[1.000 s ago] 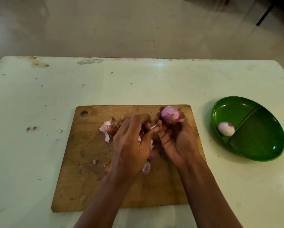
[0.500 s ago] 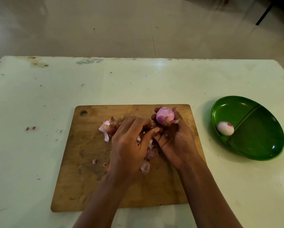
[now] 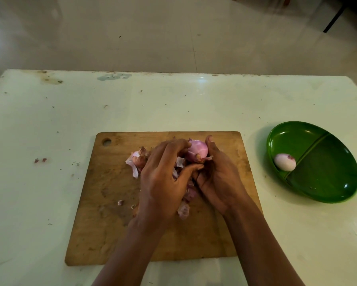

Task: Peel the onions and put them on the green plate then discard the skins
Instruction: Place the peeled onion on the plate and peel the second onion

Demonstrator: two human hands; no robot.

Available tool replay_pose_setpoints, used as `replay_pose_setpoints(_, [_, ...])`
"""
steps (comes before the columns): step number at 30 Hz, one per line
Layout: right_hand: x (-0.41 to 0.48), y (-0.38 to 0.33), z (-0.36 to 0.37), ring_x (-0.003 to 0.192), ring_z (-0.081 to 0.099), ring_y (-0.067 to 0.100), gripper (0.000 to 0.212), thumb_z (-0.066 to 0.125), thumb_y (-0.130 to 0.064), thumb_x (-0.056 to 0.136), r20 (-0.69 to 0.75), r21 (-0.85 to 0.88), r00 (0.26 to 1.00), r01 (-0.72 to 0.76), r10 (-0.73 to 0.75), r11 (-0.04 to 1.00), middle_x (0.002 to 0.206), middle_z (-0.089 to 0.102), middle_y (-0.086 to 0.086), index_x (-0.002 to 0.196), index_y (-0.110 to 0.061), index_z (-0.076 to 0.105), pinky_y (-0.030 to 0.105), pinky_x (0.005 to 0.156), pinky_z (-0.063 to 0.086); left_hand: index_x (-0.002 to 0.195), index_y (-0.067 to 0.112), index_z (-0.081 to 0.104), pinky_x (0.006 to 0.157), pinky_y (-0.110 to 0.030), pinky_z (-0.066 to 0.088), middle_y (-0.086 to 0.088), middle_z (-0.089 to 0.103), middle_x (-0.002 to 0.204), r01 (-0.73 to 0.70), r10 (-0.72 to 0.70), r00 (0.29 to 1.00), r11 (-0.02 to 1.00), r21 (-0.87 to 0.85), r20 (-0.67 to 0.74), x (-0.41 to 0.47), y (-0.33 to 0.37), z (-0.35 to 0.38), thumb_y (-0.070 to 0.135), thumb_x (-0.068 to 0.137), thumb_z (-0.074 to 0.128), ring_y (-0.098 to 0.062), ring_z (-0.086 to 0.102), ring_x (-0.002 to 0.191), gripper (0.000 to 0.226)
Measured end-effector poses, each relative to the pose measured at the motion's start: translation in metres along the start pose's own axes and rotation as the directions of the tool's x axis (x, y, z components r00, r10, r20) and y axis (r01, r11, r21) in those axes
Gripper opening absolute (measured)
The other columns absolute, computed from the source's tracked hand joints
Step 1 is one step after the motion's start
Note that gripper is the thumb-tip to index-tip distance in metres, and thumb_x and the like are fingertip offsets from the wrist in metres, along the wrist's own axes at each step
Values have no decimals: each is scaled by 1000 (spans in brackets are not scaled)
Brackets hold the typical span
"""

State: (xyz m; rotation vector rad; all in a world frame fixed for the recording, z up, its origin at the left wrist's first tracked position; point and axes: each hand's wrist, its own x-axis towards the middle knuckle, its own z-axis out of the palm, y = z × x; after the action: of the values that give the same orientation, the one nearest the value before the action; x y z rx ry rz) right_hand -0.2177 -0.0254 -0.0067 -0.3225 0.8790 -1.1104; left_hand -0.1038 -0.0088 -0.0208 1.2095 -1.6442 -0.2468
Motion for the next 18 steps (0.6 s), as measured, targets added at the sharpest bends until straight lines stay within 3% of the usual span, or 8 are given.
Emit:
replay_pose_setpoints(4, [0, -1, 1, 72, 70, 17, 45, 49, -36, 87, -3, 37, 1000, -15, 15, 999, 91, 71, 16, 107, 2, 62, 24, 66, 58, 105, 16, 52, 79, -10, 46, -4, 66, 91, 1, -1, 1000, 1000, -7, 21, -1, -1, 2, 21, 75, 73, -6, 57, 88, 37])
replay_pose_setpoints(7, [1, -1, 3, 73, 70, 20, 49, 54, -36, 81, -31, 58, 999, -18, 20, 998, 98, 70, 19, 111, 3, 61, 26, 69, 60, 105, 17, 51, 77, -12, 47, -3, 67, 88, -32, 32, 999, 999, -7, 31, -2, 0, 2, 24, 80, 64, -7, 57, 88, 29])
replay_pose_setpoints(10, [0, 0, 2, 78, 71, 22, 46, 56, -35, 79, -38, 63, 999, 11, -9, 998, 92, 72, 17, 106, 2, 62, 27, 72, 60, 105, 17, 52, 75, -14, 48, -3, 67, 89, -29, 29, 999, 1000, -7, 20, -2, -1, 1, 22, 81, 63, -6, 58, 87, 27])
replay_pose_setpoints(15, [-2, -1, 5, 79, 71, 22, 37, 58, -29, 75, -30, 87, 998, 49, -46, 995, 88, 72, 15, 100, -2, 63, 29, 70, 60, 105, 18, 51, 77, -4, 42, 5, 61, 90, 6, -6, 1000, 1000, 25, -7, -1, -1, 1, 19, 82, 63, 3, 51, 89, 26])
replay_pose_setpoints(18, [-1, -3, 6, 80, 72, 19, 27, 61, -21, 71, -74, 81, 992, 106, -100, 991, 84, 75, 8, 94, -7, 65, 28, 72, 59, 102, 18, 51, 70, -12, 48, 5, 62, 88, 52, -50, 998, 998, 46, -47, -1, -2, -1, 14, 82, 65, -1, 55, 83, 25])
